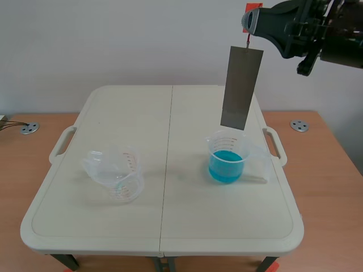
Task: Hold the metal plate by the orange handle, dip it into the blue solution, take it out and point at it, then put the plate back in the beaker on the left.
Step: 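Raise the plate and point at it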
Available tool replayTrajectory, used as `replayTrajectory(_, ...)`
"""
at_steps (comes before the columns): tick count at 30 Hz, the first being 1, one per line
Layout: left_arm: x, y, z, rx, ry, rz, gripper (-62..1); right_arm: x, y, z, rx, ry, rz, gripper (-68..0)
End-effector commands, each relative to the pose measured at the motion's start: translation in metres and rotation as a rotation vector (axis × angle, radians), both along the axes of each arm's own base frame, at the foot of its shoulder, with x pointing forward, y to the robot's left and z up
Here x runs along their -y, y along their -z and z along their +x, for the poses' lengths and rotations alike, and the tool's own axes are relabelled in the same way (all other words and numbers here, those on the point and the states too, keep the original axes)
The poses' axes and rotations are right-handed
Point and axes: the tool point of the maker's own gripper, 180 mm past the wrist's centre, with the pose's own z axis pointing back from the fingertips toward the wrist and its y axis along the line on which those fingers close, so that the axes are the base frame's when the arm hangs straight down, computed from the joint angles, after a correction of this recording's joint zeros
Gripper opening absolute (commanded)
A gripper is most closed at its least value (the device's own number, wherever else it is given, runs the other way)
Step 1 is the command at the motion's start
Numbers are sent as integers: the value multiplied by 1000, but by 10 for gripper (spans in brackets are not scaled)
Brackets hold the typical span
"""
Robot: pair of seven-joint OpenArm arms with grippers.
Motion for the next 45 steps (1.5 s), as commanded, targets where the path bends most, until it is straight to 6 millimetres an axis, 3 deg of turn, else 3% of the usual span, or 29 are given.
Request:
replayTrajectory(1, 17, -7, 5, 26, 43, -33, -590, 1, -18, -2, 58, -10, 15, -660)
replayTrajectory(9, 75, -16, 25, 70, 187, -120, -590, 1, -18, -2, 57, -10, 14, -660)
replayTrajectory(24, 206, 6, 47, 28, 394, -108, -590, 0, -16, -2, 50, -12, 6, -660)
replayTrajectory(32, 265, 12, 64, 56, 424, -100, -590, 0, -15, -2, 48, -13, 3, -660)
replayTrajectory(38, 293, 23, 76, 27, 431, -98, -590, 0, -15, -2, 48, -13, 4, -660)
replayTrajectory(45, 307, 30, 93, 3, 429, -97, -590, 0, -16, -2, 49, -13, 4, -660)
